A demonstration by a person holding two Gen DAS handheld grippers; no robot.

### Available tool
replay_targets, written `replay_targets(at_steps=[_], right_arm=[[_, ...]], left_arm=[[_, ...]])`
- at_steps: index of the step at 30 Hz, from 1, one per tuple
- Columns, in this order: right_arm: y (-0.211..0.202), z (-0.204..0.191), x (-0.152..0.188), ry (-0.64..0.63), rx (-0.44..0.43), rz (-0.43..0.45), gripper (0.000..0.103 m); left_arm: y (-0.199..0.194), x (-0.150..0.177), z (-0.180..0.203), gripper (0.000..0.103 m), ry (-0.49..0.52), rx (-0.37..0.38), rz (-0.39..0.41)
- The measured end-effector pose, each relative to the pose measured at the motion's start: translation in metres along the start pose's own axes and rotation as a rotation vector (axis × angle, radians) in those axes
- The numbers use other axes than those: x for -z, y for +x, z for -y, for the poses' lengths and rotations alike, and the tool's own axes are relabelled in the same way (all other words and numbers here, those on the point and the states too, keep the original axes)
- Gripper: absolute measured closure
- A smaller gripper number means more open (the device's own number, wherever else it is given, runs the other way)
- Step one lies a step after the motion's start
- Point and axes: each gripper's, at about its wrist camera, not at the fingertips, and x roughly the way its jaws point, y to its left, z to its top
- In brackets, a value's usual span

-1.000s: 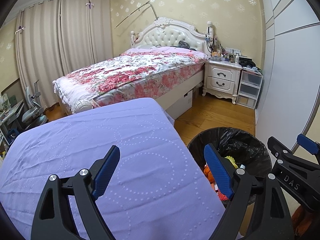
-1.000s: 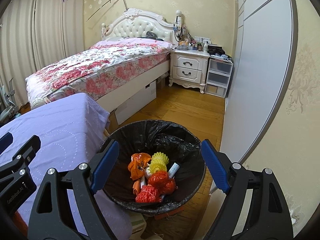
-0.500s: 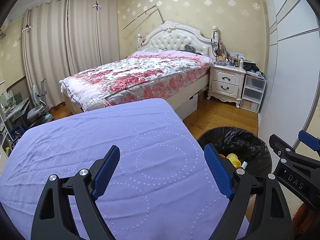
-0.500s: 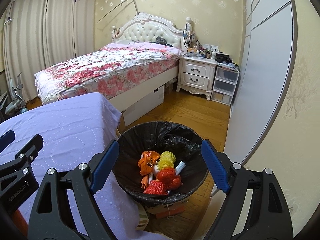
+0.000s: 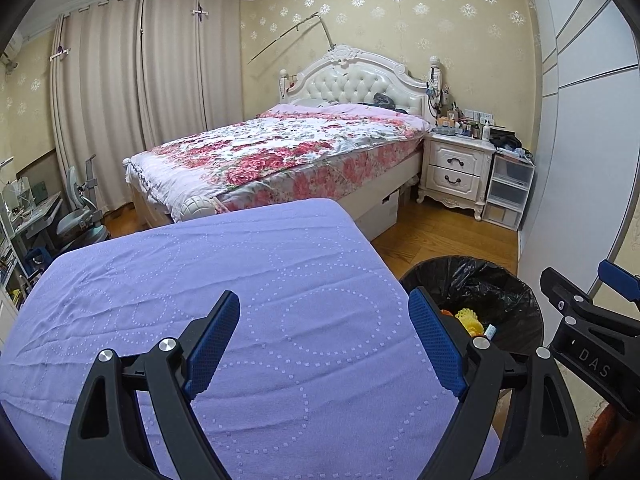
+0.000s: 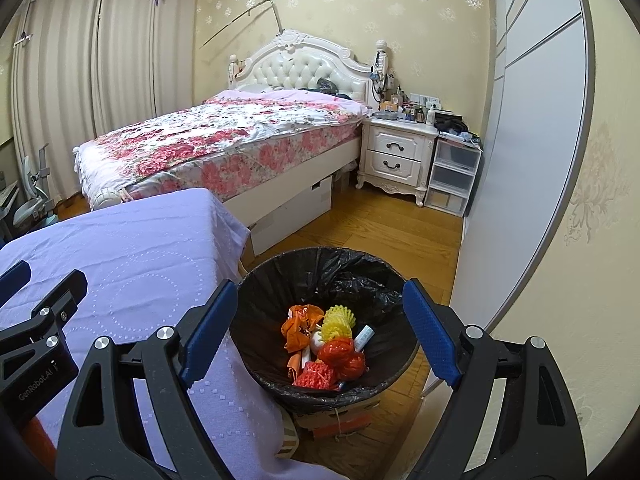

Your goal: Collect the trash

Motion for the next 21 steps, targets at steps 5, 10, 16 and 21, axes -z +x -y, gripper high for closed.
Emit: replay_targets(at_steps=[5, 10, 16, 21], right_arm=[[-0.0001, -0.0006, 0.0, -0.001, 0.0, -0.001, 0.02], [-0.0006, -0.0016, 0.0005, -0.002, 0.0, -0.001, 0.02], [-0.0008, -0.0017, 0.0004, -0.001, 0.0, 0.0, 0.02], [-0.0006, -0.0016, 0.0006, -0.001, 0.0, 0.0, 0.02]], left_arm=[[-0.0019, 0.0004, -0.0028, 0.019, -0.003, -0.001, 0.0], [-0.0026, 0.0005, -0.0038, 0.019, -0.003, 0.0, 0.0], [-0.0024, 0.0008, -0.0041, 0.019, -0.003, -0.001, 0.0], [-0.0018, 0.0009, -0.0036, 0.019, -0.003, 0.0, 0.0]])
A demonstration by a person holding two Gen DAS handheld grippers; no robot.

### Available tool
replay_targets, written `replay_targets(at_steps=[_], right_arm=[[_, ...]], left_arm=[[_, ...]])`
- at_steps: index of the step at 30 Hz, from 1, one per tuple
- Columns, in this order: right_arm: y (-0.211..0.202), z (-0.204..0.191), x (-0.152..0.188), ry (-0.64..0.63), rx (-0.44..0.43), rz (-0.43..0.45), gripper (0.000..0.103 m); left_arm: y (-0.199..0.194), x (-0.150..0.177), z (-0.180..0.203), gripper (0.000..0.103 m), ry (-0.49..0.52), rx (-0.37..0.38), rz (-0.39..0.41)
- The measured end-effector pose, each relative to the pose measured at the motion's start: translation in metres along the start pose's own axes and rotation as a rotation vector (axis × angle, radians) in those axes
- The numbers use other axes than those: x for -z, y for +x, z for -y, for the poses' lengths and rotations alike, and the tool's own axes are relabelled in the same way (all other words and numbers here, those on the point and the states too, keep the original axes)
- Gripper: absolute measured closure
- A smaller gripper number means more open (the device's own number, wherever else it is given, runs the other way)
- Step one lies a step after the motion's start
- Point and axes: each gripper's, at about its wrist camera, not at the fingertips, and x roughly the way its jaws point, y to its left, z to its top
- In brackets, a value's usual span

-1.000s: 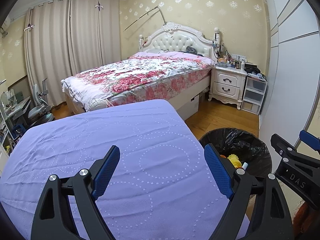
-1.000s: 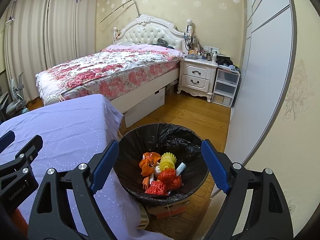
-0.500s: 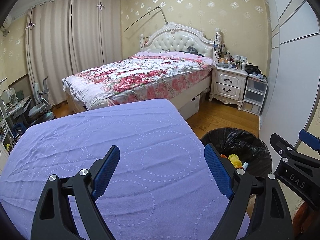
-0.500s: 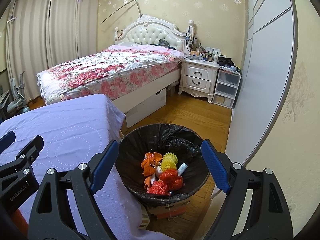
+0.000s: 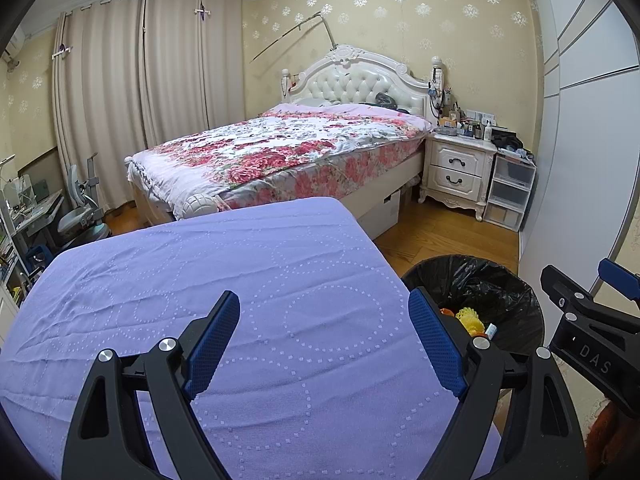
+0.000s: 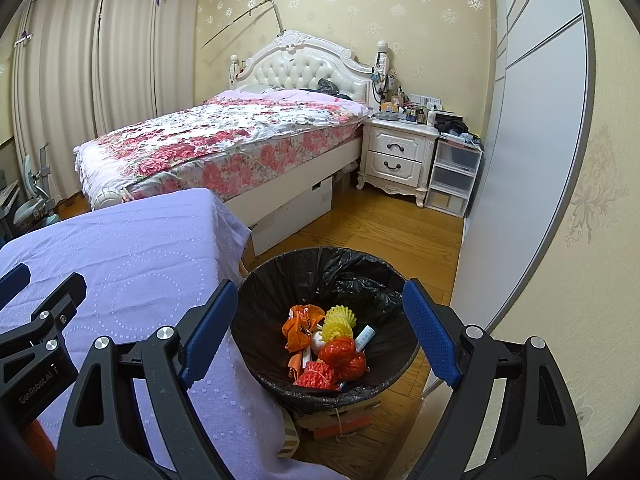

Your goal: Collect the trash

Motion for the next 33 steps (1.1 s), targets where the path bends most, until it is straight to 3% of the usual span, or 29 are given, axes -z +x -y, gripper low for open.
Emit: replay_targets(at_steps=[33], right_arm=[[0.0, -0.0004, 0.0007, -0.001, 0.0, 0.001, 0.02]], left_arm=[[-0.0017, 0.001, -0.0036, 0.019, -0.001, 0.0, 0.001]])
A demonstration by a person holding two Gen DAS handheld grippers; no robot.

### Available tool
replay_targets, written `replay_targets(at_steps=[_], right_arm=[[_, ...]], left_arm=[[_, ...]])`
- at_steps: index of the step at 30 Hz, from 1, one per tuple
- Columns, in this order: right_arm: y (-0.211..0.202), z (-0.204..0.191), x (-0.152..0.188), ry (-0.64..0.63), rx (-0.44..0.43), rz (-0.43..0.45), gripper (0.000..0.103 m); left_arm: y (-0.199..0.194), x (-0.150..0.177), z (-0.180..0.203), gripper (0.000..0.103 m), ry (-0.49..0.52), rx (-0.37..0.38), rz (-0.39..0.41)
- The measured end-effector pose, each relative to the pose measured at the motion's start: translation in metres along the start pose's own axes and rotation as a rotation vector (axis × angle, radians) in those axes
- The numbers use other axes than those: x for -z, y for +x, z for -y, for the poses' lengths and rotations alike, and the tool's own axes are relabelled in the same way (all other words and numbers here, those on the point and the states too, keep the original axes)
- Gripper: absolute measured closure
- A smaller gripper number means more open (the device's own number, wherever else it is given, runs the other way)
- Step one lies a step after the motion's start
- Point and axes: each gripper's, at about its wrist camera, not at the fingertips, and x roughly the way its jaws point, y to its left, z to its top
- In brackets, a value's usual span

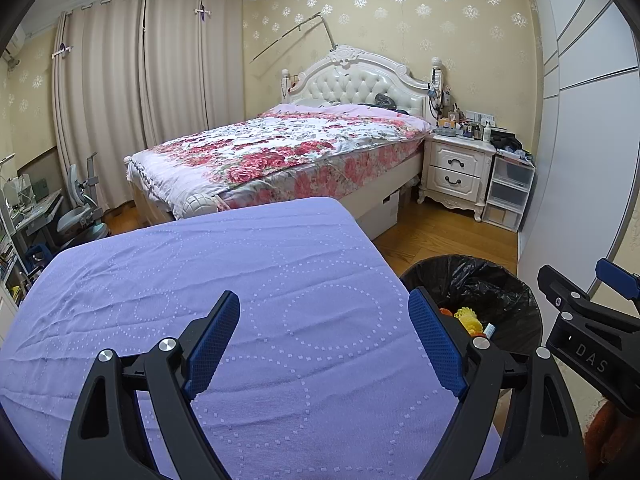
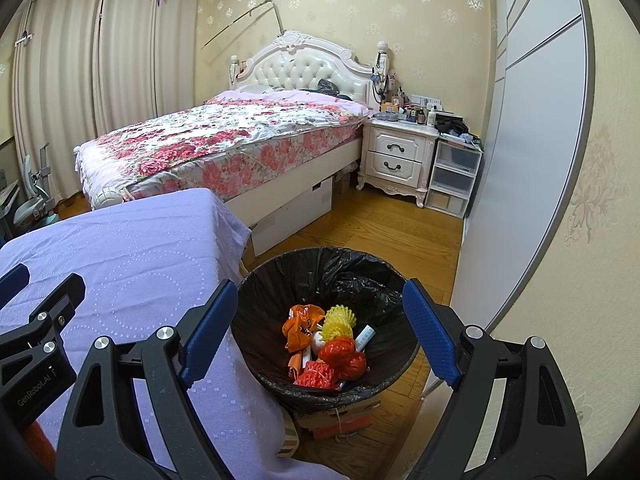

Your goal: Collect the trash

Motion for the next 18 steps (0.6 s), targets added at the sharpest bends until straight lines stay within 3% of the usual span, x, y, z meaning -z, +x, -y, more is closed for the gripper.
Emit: replay_targets(at_steps=[18], right_arm=[[0.0002, -0.0007, 0.0006, -0.001, 0.001, -0.001, 0.02]], left_arm=[[-0.0068, 0.0014, 0.0001, 0.019, -0.002, -0.007, 0.014]])
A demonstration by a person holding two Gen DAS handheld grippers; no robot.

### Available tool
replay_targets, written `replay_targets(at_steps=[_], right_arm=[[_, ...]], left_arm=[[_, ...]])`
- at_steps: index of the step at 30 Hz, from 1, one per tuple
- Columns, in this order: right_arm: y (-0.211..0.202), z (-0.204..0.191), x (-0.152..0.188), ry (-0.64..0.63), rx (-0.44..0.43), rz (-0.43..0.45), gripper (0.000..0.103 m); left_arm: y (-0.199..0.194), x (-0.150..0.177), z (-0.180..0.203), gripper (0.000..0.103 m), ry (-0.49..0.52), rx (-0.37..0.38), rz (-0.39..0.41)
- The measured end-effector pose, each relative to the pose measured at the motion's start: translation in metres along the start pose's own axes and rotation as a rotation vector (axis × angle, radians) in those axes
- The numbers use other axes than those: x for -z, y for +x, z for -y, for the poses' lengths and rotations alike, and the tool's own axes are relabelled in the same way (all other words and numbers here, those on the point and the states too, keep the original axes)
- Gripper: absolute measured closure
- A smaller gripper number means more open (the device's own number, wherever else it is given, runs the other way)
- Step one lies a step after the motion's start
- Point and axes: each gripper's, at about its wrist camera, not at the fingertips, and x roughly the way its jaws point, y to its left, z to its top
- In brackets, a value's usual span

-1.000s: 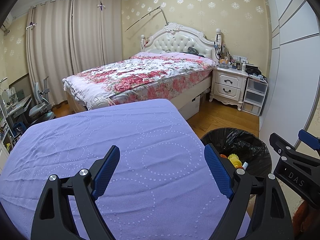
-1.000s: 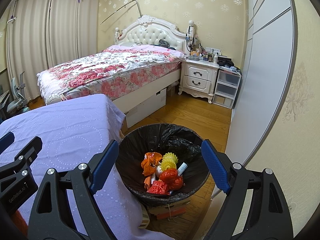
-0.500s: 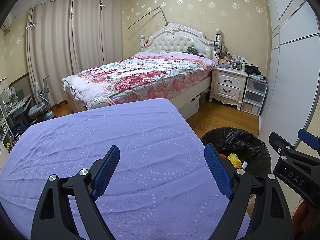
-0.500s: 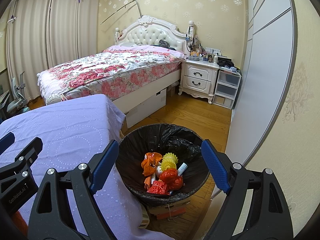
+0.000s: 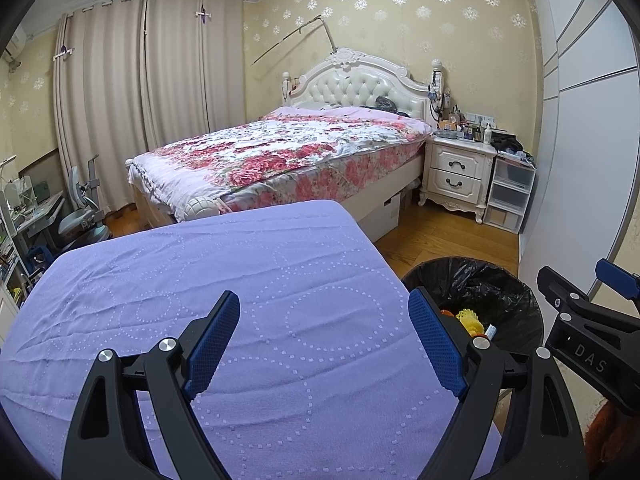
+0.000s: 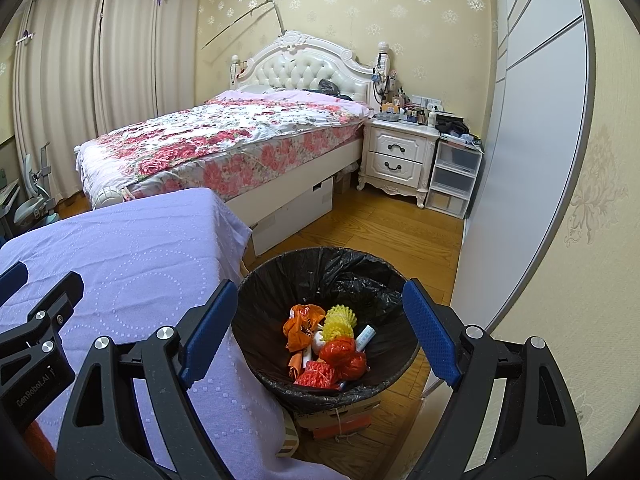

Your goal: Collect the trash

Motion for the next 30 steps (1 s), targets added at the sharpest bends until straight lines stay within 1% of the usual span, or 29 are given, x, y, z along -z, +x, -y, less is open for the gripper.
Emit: replay_targets(at_steps=[8, 14, 16, 20, 22, 25, 27, 30], right_arm=[[-0.001, -0.001, 0.0, 0.0, -0.002, 0.001, 0.02], [-0.001, -0.004, 0.0, -0.004, -0.005, -0.001, 0.02], [-0.001, -0.006, 0.0, -0.008, -0.009, -0.002, 0.02], [-0.003, -0.016, -0.001, -0.02, -0.021, -0.007, 0.02], [-0.002, -0.023, -0.001, -0.029, -0.037, -0.011, 0.02], [0.003, -0.037, 0.0, -0.057, -0.067, -0.025, 0.02], [0.007, -0.051, 0.0, -0.076, -0.096, -0.039, 0.02], [0.017, -0.081, 0.0, -0.117, -0.162, -0.072, 0.02]], left_arm=[[-0.001, -0.001, 0.0, 0.019, -0.015, -0.006, 0.015], [0.006, 0.001, -0.005, 0.017, -0.051, 0.006, -0.023], [0.008, 0.002, -0.008, 0.017, -0.062, -0.02, -0.033], [0.011, 0.003, -0.019, 0.017, -0.064, -0.047, -0.041], [0.015, 0.003, -0.031, 0.017, -0.077, -0.072, -0.057], [0.026, 0.007, -0.057, 0.017, -0.088, -0.128, -0.096], [0.035, 0.012, -0.079, 0.017, -0.097, -0.167, -0.136], [0.052, 0.026, -0.125, 0.017, -0.147, -0.22, -0.22]])
